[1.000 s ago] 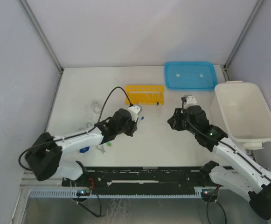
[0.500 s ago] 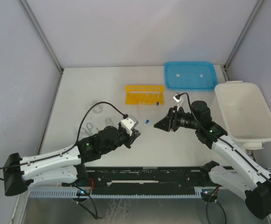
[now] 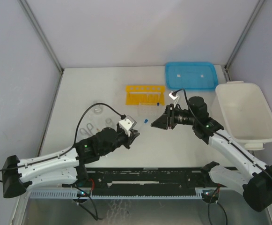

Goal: Organize the chemistry lab equipment
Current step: Pick up the test tube at the center of the board.

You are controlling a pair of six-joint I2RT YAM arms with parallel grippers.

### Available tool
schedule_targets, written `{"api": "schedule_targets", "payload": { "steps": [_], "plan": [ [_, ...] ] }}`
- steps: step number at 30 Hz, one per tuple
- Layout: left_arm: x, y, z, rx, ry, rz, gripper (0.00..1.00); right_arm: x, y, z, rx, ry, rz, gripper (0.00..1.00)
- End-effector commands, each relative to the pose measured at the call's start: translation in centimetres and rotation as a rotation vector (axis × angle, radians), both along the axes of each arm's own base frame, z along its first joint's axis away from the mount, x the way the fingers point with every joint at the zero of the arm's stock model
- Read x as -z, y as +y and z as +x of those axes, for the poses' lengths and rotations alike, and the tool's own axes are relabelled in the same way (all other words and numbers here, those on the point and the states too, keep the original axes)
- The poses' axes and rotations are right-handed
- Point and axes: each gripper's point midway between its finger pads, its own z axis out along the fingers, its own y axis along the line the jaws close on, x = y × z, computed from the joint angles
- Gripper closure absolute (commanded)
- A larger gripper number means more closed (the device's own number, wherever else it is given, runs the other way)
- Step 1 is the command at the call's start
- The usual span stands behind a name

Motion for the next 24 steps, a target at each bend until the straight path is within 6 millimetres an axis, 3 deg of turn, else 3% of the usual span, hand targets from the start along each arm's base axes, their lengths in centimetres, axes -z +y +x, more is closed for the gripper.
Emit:
{"api": "schedule_targets", "payload": {
  "steps": [1, 19, 24],
  "plan": [
    [-0.4, -0.7, -0.1, 0.005, -0.008, -0.035, 0.88, -3.1, 0.8, 1.2, -0.022, -0.090, 0.051, 0.64],
    [-0.7, -1.2, -0.5, 0.017, -0.015, -0.038, 0.88, -1.6, 2.7, 2.0, -0.072, -0.043, 0.031, 0.68],
    [-0.7, -1.1, -0.4, 0.013, -0.015, -0.036, 0.87, -1.4, 3.2, 1.8, -0.095, -0.035, 0.027, 0.78]
  ]
}}
